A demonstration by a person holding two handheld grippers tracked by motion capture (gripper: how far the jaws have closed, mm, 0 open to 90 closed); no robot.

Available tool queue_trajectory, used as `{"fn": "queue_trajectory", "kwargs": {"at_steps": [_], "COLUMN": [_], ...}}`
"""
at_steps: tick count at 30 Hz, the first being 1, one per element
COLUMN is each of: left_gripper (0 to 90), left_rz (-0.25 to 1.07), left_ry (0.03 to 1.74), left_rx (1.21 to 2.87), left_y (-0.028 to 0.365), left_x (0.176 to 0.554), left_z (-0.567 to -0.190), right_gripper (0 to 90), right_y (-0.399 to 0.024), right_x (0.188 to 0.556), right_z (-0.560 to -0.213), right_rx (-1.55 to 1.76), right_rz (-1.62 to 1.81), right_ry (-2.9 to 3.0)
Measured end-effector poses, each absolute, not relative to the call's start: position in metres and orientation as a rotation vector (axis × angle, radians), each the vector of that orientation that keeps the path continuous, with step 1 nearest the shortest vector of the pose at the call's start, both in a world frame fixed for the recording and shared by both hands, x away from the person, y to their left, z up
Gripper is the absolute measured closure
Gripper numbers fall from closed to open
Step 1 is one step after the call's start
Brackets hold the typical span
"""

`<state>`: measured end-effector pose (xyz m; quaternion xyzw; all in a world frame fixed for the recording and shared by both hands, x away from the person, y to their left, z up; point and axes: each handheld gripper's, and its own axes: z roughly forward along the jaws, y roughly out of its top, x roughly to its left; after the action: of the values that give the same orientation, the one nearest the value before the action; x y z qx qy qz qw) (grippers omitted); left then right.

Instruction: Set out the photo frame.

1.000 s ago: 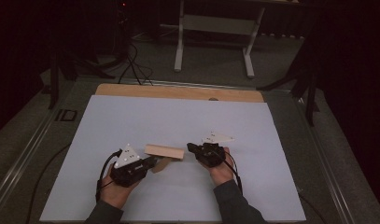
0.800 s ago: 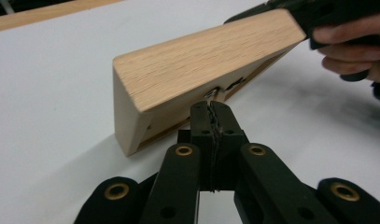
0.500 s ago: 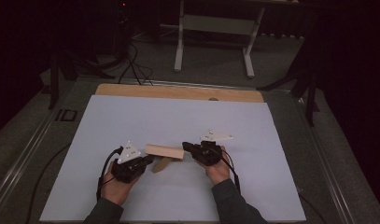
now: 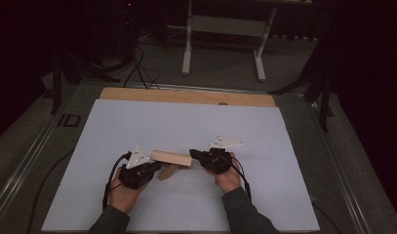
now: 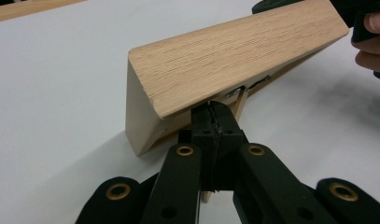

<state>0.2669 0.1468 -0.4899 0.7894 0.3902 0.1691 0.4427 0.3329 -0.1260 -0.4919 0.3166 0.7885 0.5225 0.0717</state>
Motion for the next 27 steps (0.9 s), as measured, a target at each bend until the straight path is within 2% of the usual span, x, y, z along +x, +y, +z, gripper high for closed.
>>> {"fn": "queue_trajectory", "kwargs": {"at_steps": [27], "left_gripper": [89.7], "left_rz": [0.407], "left_ry": [0.957], "left_rx": [1.97], "left_y": [0.137], "left_x": [0.269], "left_z": [-0.491], "right_gripper": [89.6], "right_y": [-0.118], "right_x": [0.318], "right_z": [-0.489], "right_rx": [0.861], "right_rz": [1.527], "right_ry": [2.413]}}
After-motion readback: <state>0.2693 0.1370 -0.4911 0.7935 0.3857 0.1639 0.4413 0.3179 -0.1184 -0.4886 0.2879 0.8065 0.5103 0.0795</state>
